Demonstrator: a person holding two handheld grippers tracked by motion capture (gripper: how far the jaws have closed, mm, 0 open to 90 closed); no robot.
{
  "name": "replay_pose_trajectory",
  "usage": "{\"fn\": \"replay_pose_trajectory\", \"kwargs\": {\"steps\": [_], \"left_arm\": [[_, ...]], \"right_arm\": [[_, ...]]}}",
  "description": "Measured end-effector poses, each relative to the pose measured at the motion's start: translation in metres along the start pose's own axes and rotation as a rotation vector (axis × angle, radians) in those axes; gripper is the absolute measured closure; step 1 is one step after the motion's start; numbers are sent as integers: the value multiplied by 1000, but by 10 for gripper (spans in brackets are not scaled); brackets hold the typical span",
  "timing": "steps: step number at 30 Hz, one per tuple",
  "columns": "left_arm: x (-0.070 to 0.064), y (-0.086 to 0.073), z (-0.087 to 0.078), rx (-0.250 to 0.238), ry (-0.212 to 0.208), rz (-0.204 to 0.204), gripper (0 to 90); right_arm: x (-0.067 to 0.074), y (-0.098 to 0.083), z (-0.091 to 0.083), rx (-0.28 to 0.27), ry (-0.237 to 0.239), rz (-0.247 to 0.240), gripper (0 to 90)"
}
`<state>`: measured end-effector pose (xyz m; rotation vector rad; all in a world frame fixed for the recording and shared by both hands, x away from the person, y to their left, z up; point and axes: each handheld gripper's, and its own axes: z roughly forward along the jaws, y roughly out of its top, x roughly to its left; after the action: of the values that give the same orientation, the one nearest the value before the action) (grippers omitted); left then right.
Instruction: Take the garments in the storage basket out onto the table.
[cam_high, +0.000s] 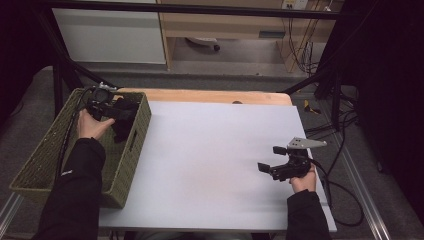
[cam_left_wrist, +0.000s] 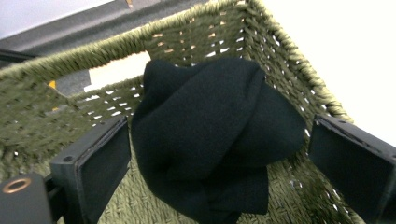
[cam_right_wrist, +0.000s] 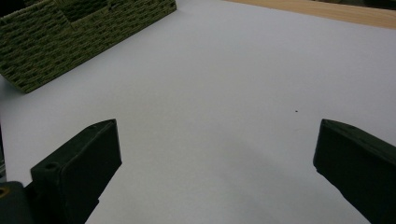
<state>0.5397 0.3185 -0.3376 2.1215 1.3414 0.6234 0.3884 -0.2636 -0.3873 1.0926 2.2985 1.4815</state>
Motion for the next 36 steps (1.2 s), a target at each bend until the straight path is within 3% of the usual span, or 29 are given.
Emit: {"fn": "replay_pose_trajectory", "kwargs": {"steps": [18,26,36], "left_arm": [[-1,-7,21,42,16,12,90],[-5,-8,26,40,54,53,181],[-7,-9,25,75,76,81,383]], "right_arm": [[0,0,2,4,0,-3,14],[0,0,1,2,0,0,14],[0,0,0,-1,2,3,14]]}}
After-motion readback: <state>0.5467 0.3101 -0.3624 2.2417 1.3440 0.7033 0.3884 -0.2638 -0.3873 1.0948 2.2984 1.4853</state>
